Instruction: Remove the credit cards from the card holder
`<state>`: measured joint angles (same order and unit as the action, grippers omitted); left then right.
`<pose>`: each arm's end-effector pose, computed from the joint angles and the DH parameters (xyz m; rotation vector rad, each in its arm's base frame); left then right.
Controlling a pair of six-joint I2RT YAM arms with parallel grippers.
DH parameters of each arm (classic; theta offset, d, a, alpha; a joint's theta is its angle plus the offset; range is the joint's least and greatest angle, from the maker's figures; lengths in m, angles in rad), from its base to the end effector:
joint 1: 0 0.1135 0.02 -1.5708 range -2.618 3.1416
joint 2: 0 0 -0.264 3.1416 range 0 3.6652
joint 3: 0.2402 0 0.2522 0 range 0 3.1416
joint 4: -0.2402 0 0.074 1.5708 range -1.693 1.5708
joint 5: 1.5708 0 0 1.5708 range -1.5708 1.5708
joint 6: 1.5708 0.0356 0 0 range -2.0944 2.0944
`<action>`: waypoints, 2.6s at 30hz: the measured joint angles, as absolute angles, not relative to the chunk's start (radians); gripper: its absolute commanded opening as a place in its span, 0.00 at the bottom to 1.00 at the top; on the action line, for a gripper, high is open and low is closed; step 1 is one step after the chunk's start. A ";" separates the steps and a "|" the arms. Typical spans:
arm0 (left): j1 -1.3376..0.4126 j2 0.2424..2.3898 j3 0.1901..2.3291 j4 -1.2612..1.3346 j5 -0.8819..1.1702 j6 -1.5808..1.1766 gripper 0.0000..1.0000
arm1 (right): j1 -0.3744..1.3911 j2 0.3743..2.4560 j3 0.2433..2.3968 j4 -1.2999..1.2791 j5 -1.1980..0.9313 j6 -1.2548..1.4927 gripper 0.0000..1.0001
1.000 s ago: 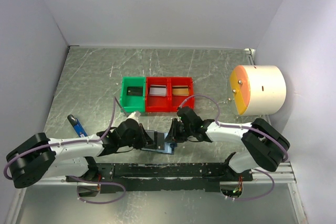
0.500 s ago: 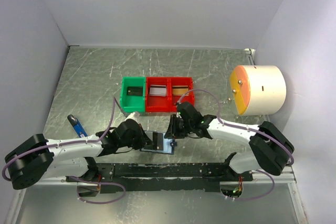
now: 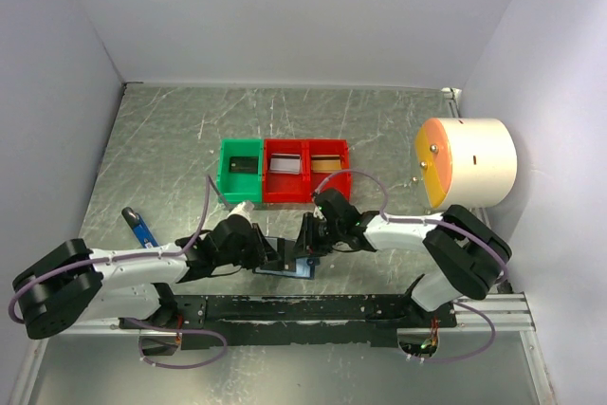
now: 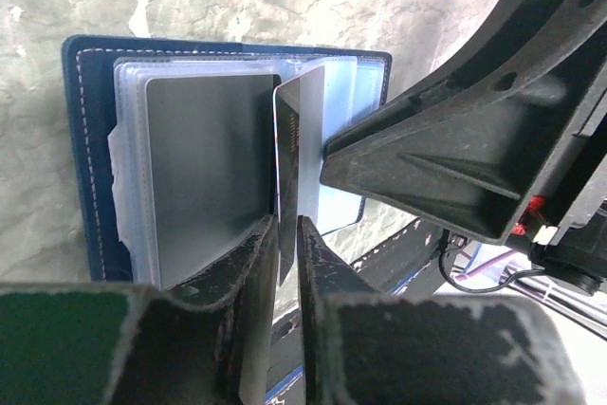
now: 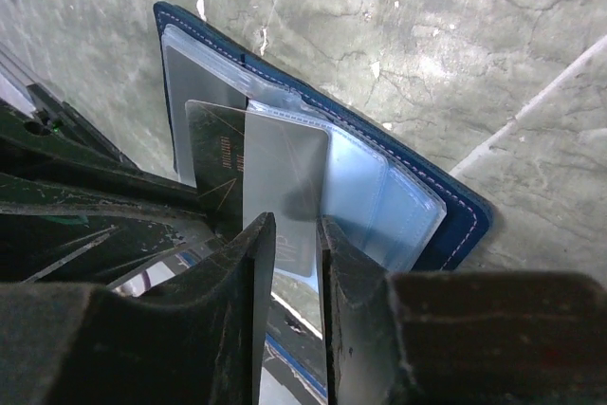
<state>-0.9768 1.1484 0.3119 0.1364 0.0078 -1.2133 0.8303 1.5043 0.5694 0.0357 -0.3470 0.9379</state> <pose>0.1141 -0.1694 0.1421 -0.2960 2.5310 -1.0582 0.1686 0.2024 0.1313 -0.0203 2.7871 1.0600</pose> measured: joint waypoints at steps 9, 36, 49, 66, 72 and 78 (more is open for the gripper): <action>-0.976 1.265 0.271 0.331 0.043 -1.248 0.26 | 0.826 1.500 0.508 0.149 -0.364 0.988 0.24; -0.976 0.858 0.285 -0.065 -0.095 -1.247 0.07 | 0.826 1.529 0.578 0.062 -0.357 0.944 0.26; -0.961 0.749 0.457 -0.433 -0.221 -1.129 0.07 | 0.826 1.394 0.750 -0.197 -0.226 0.823 0.56; -0.258 0.742 0.553 -0.401 0.367 -0.741 0.07 | 0.675 1.137 0.626 0.114 -0.183 0.854 0.79; -0.117 0.773 0.517 -0.294 0.596 -0.715 0.07 | 0.599 1.312 0.628 0.303 -0.406 0.910 0.76; -0.112 0.701 0.477 -0.118 0.734 -0.767 0.07 | 0.606 1.430 0.673 0.468 -0.596 0.966 0.71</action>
<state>-0.1120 0.7010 0.4774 -0.1177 0.7338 -0.7670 0.6056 1.4303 0.6731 0.4683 -0.5964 0.9661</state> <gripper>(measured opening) 0.075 0.738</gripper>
